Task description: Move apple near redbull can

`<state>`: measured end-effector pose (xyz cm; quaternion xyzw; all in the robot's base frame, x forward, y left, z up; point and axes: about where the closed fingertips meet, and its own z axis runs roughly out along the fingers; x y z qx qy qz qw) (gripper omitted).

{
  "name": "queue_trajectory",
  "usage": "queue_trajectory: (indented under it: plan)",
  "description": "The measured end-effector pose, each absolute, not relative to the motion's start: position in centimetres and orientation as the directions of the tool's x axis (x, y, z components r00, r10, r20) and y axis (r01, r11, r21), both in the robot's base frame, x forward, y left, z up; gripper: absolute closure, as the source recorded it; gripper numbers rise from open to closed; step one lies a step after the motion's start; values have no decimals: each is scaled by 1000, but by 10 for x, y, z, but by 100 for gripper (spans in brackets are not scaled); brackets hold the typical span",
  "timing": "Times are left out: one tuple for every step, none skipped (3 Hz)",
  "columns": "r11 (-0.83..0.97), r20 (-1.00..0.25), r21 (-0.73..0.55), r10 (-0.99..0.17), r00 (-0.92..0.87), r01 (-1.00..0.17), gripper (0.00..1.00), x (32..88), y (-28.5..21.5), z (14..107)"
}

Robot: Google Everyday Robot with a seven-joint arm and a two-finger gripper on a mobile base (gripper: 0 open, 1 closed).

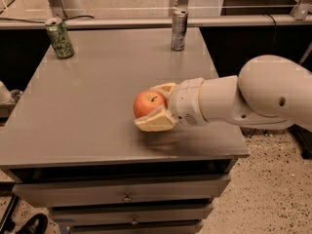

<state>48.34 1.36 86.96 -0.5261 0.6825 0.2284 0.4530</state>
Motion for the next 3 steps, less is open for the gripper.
queue_trajectory:
  plan:
    - [444, -863, -242, -505, -17, -863, 100, 511, -40, 888]
    - [531, -856, -307, -516, -14, -790, 100, 550, -99, 908]
    - [632, -852, -352, -522, -44, -690, 100, 605, -176, 929]
